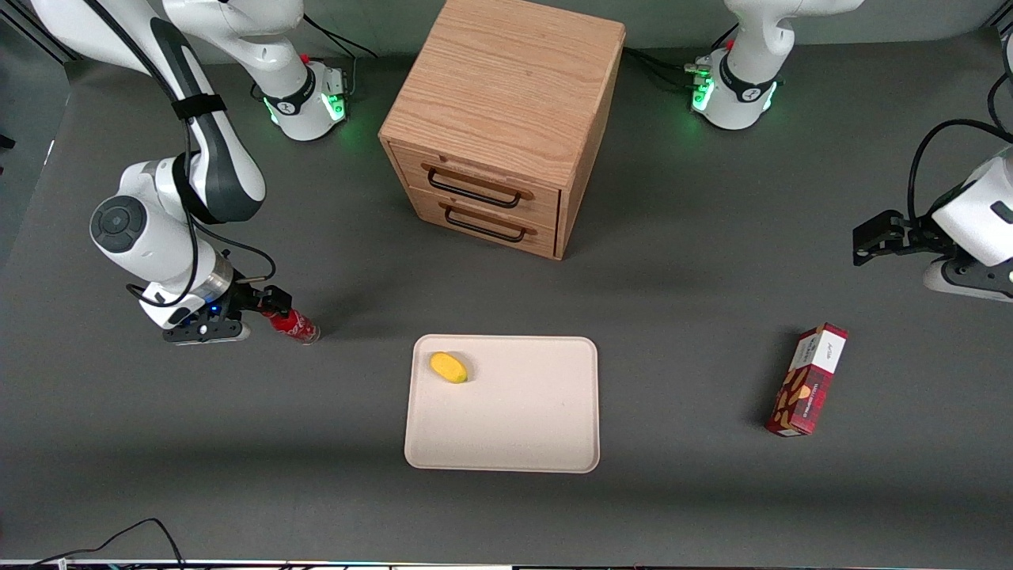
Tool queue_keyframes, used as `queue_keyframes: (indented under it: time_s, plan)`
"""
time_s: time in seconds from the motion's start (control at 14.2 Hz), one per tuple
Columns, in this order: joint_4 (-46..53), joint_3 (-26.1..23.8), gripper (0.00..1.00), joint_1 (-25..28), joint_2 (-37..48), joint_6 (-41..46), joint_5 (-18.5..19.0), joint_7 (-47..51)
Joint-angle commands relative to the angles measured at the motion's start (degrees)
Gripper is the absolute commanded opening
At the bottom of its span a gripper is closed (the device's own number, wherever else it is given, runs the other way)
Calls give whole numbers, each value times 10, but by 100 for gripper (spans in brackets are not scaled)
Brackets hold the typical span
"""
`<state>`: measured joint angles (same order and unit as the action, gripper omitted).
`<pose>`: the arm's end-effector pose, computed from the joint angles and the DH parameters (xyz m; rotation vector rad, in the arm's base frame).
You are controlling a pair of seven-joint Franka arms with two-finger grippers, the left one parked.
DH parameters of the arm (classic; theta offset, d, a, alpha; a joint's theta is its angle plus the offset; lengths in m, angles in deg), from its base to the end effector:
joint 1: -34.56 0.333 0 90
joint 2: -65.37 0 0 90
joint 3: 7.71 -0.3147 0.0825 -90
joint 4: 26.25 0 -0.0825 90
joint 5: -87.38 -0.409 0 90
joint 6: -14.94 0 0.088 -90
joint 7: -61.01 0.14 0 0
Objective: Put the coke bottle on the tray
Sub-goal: 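Move the open right gripper down to the red Coca-Cola bottle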
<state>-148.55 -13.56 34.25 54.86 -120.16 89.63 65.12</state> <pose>0.5856 0.0555 0.2741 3.1337 0.0786 0.0655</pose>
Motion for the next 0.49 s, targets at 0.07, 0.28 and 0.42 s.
queue_keyframes:
  time_s: [0.07, 0.28, 0.42]
  plan:
    - [-14, -8, 83, 1, 11, -10, 7, -6]
    - [-24, -9, 48, 1, 16, -10, 7, 7]
    - [-26, -9, 30, 1, 19, -10, 7, 8]
